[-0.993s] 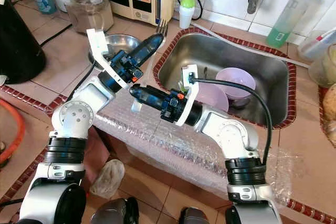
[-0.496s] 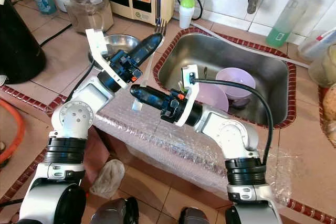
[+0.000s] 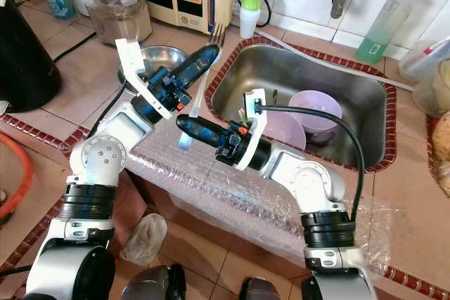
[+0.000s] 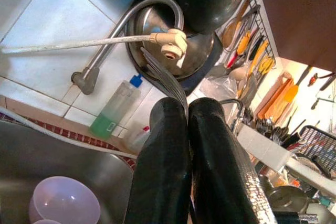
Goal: Kitchen organization
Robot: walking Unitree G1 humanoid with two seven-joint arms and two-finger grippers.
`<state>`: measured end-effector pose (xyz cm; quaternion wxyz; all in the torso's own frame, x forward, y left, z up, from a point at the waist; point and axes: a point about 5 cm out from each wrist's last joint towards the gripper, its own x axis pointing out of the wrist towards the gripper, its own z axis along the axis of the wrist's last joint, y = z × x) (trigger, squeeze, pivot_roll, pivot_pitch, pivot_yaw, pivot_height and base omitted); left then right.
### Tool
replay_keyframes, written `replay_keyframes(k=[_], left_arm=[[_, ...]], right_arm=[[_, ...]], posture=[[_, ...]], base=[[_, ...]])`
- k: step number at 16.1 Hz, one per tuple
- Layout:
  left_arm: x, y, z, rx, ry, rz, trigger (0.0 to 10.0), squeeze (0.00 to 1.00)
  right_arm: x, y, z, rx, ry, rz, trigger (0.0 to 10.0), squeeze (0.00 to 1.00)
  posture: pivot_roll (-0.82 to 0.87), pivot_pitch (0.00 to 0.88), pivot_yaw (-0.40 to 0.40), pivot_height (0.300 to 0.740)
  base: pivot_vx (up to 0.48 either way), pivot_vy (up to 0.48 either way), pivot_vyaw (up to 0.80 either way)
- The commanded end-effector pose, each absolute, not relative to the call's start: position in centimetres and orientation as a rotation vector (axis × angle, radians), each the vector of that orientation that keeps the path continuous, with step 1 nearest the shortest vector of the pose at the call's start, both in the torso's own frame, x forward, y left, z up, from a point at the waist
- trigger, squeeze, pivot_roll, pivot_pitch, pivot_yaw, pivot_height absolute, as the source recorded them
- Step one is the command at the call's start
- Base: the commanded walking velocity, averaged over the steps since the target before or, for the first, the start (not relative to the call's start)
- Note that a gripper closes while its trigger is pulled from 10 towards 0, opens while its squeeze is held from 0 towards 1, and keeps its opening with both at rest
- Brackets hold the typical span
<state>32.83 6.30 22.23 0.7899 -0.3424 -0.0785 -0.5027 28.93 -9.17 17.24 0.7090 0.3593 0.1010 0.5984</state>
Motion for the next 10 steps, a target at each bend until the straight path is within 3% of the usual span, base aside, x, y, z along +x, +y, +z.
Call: replay_keyframes(k=[1,2,7,10], left_arm=[[33.0,5.8,22.0,-0.711,-0.135,-1.069,8.9,1.0],[33.0,5.8,22.0,-0.708,-0.136,-1.066,10.0,1.0],[33.4,6.2,21.7,-0.654,-0.13,-1.02,10.0,1.0],[33.1,6.4,20.5,-0.579,-0.064,-1.0,10.0,1.0]], right_arm=[[29.5,-9.6,17.0,0.751,0.216,1.258,0.0,0.0],[29.7,-9.6,16.9,0.746,0.212,1.243,0.0,0.0],[30.6,-9.9,16.7,0.714,0.182,1.159,0.0,0.0],[32.5,-10.8,16.6,0.624,0.118,0.978,0.0,0.0]], posture=[[-0.1,0.076,0.004,0.74],[-0.1,0.076,0.004,0.74],[-0.09,0.068,0.008,0.74],[-0.09,0.067,0.01,0.74]], base=[[0.0,0.0,0.0],[0.0,0.0,0.0],[0.0,0.0,0.0],[0.0,0.0,0.0]])
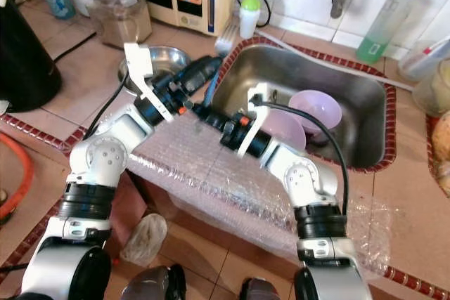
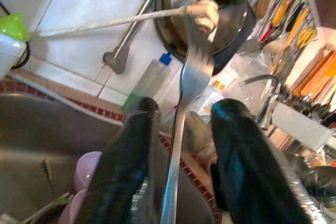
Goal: Kitchen organization
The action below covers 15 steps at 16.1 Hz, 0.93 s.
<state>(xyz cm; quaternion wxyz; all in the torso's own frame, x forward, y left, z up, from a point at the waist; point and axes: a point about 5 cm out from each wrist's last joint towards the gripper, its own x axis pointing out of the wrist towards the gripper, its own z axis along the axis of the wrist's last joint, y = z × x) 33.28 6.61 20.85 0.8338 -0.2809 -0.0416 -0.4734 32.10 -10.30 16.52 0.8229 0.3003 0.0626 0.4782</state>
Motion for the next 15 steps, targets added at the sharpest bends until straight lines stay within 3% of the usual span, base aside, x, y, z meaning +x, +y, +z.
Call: replay_keyframes(k=[1,3,7,12,15], left_arm=[[32.9,6.4,20.1,-0.573,-0.055,-1.001,10.0,1.0],[32.5,6.9,18.6,-0.547,-0.012,-0.971,10.0,1.0],[31.6,8.2,17.0,-0.453,0.02,-0.874,10.0,1.0],[29.0,8.7,15.4,-0.305,0.07,-0.853,10.0,1.0],[28.8,9.0,15.3,-0.252,0.075,-0.832,10.0,1.0]], right_arm=[[32.6,-10.9,16.6,0.618,0.115,0.968,0.0,0.0],[33.2,-11.0,16.6,0.573,0.104,0.932,0.0,0.0],[36.1,-11.7,16.8,0.383,0.047,0.685,0.0,0.0],[38.3,-13.8,13.7,0.075,0.234,0.387,0.0,0.0],[38.5,-14.7,12.8,0.028,0.275,0.277,0.0,0.0]], posture=[[-0.09,0.067,0.01,0.74],[-0.08,0.064,0.011,0.74],[-0.03,0.061,-0.006,0.74],[0.03,0.079,-0.013,0.74],[0.05,0.096,-0.002,0.74]], base=[[0.0,0.0,0.0],[0.0,0.0,0.0],[0.0,0.0,0.0],[0.0,0.0,0.0],[0.0,0.0,0.0]])
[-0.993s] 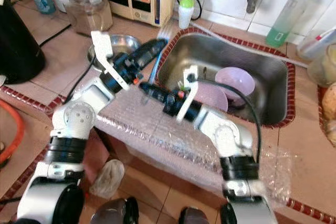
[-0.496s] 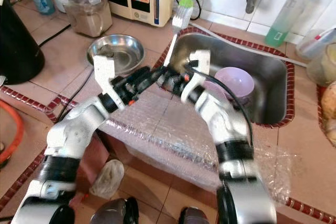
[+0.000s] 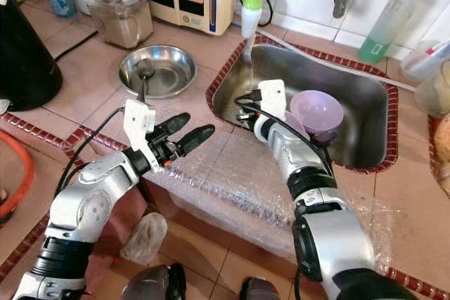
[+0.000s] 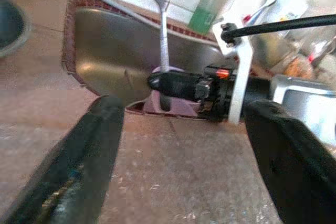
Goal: Kitchen organization
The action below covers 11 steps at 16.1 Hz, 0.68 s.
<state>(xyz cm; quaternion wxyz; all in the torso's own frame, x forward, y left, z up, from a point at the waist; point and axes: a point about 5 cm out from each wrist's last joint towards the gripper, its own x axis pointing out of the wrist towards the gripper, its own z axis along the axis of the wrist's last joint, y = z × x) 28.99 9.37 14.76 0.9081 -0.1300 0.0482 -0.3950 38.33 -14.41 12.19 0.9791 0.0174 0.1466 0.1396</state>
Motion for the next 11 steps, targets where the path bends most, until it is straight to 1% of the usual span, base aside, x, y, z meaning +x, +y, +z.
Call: replay_keyframes(k=[1,2,4,5,6,11], left_arm=[[28.7,9.4,15.1,-0.222,0.092,-0.806,10.0,1.0],[28.6,9.4,15.0,-0.201,0.098,-0.805,10.0,1.0],[28.4,9.5,14.8,-0.178,0.106,-0.807,10.0,1.0],[28.4,9.6,14.7,-0.151,0.119,-0.809,10.0,1.0],[28.3,9.6,14.6,-0.123,0.123,-0.815,10.0,1.0],[28.9,9.5,14.6,-0.077,0.121,-0.821,10.0,1.0]], right_arm=[[38.5,-15.2,12.0,0.03,0.302,0.215,0.0,0.0],[38.3,-15.2,11.5,0.039,0.325,0.206,9.9,0.0],[38.2,-15.3,11.1,0.016,0.341,0.193,10.0,0.0],[38.1,-15.3,10.7,0.025,0.355,0.189,10.0,0.1],[38.0,-15.2,10.5,0.043,0.361,0.191,10.0,1.0],[37.7,-15.3,9.8,0.052,0.364,0.191,10.0,1.0]], posture=[[0.06,0.099,0.008,0.74],[0.07,0.1,0.012,0.74],[0.07,0.1,0.015,0.74],[0.08,0.099,0.022,0.74],[0.08,0.098,0.022,0.74],[0.06,0.082,0.037,0.74]], base=[[0.0,0.0,0.0],[0.0,0.0,0.0],[0.0,0.0,0.0],[0.0,0.0,0.0],[0.0,0.0,0.0],[0.0,0.0,0.0]])
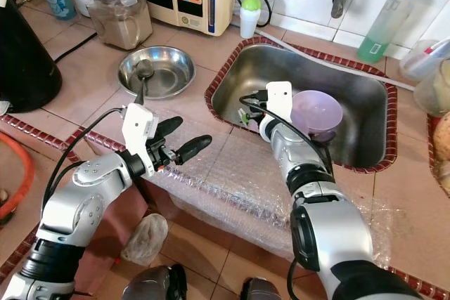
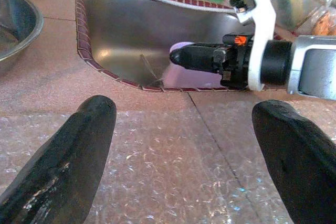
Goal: Kitchen organization
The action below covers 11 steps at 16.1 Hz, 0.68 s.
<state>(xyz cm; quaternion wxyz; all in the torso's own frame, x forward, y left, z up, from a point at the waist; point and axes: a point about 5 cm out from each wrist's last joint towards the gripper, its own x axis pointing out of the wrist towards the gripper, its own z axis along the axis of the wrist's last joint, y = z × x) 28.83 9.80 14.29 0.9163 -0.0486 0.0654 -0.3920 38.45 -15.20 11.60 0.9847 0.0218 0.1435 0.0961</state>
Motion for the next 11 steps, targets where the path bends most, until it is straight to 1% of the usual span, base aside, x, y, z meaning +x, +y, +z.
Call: replay_keyframes(k=[1,4,7,8,10,11], left_arm=[[29.2,9.5,14.8,-0.074,0.114,-0.82,10.0,1.0],[29.7,9.6,15.2,-0.059,0.089,-0.805,10.0,1.0],[30.8,10.1,16.5,-0.011,-0.021,-0.687,10.0,1.0],[30.9,10.3,16.9,0.026,-0.063,-0.653,10.0,1.0],[31.4,11.4,17.4,0.077,-0.147,-0.517,10.0,1.0],[31.4,11.7,17.4,0.091,-0.164,-0.479,10.0,1.0]], right_arm=[[37.6,-15.6,9.8,0.032,0.352,0.194,10.0,1.0],[37.5,-16.5,10.1,-0.022,0.295,0.201,10.0,1.0],[36.7,-16.7,10.7,-0.033,0.167,0.261,10.0,1.0],[36.6,-16.7,11.0,-0.009,0.136,0.267,10.0,1.0],[35.5,-17.0,10.9,0.106,0.1,0.214,10.0,1.0],[35.1,-16.8,10.8,0.125,0.089,0.209,10.0,1.0]], posture=[[0.06,0.078,0.041,0.74],[0.05,0.064,0.046,0.74],[0.04,0.06,0.037,0.74],[0.03,0.068,0.028,0.74],[0.02,0.081,0.021,0.74],[0.01,0.085,0.018,0.74]], base=[[0.0,0.0,0.0],[0.0,0.0,0.0],[0.0,0.0,0.0],[0.0,0.0,0.0],[0.0,0.0,0.0],[0.0,0.0,0.0]])
